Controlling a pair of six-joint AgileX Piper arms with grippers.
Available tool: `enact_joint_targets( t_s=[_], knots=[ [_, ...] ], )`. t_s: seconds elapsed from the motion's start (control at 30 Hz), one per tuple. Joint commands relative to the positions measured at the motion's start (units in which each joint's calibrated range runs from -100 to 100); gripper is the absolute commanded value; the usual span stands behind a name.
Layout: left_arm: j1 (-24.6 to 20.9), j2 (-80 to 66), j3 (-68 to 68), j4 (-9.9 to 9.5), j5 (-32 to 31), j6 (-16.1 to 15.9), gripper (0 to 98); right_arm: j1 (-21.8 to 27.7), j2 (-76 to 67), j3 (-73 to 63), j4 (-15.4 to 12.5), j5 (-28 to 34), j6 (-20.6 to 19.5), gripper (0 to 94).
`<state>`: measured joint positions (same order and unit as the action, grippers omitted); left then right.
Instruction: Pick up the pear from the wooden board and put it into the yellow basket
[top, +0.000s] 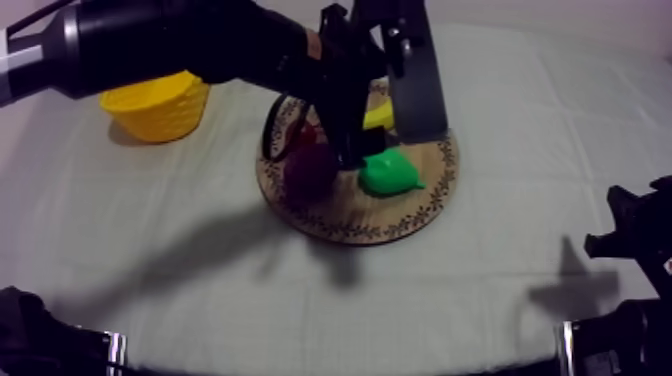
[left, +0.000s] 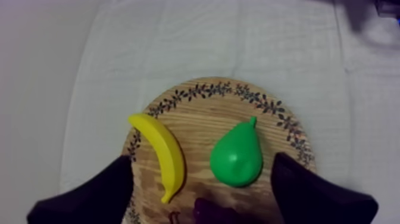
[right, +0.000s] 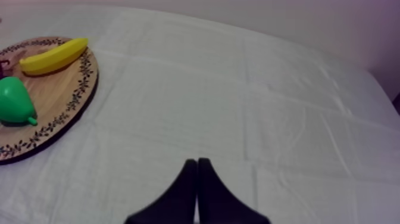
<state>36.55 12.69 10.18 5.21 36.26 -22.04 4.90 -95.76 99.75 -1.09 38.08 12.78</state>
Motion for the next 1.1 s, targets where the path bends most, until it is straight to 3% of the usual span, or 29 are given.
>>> enact_joint_targets(
  t_s=[0.0,0.27,0.37,0.53,0.67,0.8,1.07],
  knots=[
    [-0.09,-0.03,0.80,0.43,-0.57,-0.53,94.8,0.00,0.01,0.03,-0.01,-0.01,-0.01,0.3],
    [-0.69,1.17,1.75,0.72,-0.46,-0.36,95.9,0.00,0.01,0.03,-0.01,-0.01,-0.01,0.3],
    [-0.66,2.42,-0.49,-0.82,2.20,1.45,95.9,0.00,0.01,0.03,-0.01,-0.01,-0.01,0.3],
    [0.30,7.22,-8.98,-6.85,13.10,7.94,95.8,0.00,0.01,0.03,-0.01,-0.01,-0.01,0.3],
    [0.52,13.01,-16.80,-9.84,23.58,11.08,95.8,0.00,0.01,0.03,-0.01,-0.01,-0.01,0.3],
    [0.30,18.98,-23.45,-11.17,31.37,12.51,95.7,0.00,0.01,0.03,-0.01,-0.01,-0.01,0.3],
    [-0.22,29.24,-34.06,-11.90,43.00,13.83,95.6,0.00,0.01,0.03,-0.01,-0.01,-0.01,0.3]
  ],
)
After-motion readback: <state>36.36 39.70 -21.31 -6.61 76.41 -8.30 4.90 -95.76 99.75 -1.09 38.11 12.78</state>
